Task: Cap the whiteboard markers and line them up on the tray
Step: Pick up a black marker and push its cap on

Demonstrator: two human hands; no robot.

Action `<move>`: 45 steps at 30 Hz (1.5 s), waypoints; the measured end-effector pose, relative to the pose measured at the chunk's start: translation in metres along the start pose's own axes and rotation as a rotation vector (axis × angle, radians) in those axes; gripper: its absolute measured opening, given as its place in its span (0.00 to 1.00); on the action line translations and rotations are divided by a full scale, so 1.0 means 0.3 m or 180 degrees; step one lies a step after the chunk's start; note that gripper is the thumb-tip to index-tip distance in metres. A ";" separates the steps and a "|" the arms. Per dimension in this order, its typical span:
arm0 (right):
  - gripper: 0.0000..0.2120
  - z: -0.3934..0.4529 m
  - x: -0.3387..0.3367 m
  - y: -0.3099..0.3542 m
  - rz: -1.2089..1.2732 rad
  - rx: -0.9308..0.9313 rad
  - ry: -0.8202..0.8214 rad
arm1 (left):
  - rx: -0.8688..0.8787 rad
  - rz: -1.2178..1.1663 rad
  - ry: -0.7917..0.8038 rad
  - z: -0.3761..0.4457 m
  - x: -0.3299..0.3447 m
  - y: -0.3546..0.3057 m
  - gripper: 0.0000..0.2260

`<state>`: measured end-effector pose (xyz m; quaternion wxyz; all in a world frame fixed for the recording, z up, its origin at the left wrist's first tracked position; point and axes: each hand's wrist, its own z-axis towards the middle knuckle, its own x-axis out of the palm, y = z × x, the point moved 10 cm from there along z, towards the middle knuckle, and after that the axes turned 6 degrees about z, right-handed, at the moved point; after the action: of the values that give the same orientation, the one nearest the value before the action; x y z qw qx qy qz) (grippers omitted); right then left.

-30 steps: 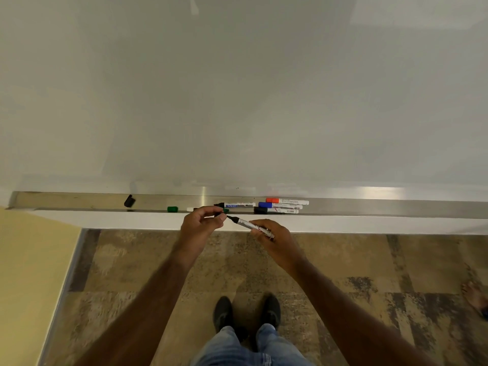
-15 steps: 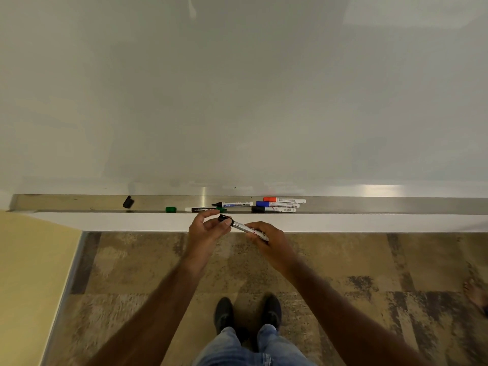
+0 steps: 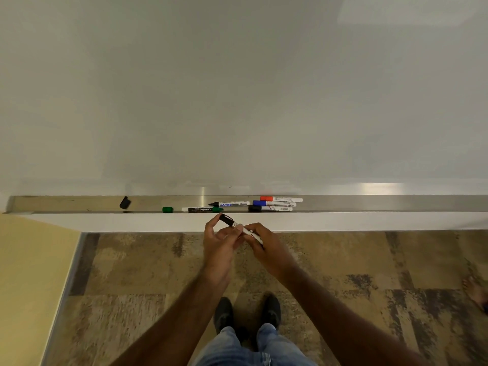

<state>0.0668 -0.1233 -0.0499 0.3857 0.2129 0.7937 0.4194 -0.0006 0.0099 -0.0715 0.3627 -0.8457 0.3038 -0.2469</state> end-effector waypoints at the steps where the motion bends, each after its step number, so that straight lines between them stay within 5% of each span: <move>1: 0.16 -0.003 -0.004 0.004 0.0007 0.0000 -0.0008 | 0.0012 -0.0016 0.0007 0.003 0.002 -0.007 0.29; 14: 0.16 0.036 -0.034 0.050 0.0014 -0.0146 -0.0017 | -0.0046 -0.0288 -0.0011 0.054 -0.005 -0.050 0.20; 26: 0.18 0.086 -0.086 -0.138 0.0405 0.0560 -0.0131 | 0.0039 0.0177 -0.0269 0.246 -0.119 -0.167 0.12; 31: 0.13 0.089 -0.109 -0.150 0.0071 0.0416 -0.0032 | 0.0237 0.0276 -0.0565 0.335 -0.195 -0.237 0.08; 45: 0.20 0.325 0.023 0.059 -0.2018 -0.0418 0.0745 | 0.0304 0.0696 -0.0674 0.409 -0.274 -0.271 0.10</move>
<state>0.1399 -0.0599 -0.0724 0.4161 -0.1192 0.8306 0.3504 0.0478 0.1686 -0.1009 0.4573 -0.8107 0.3420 -0.1295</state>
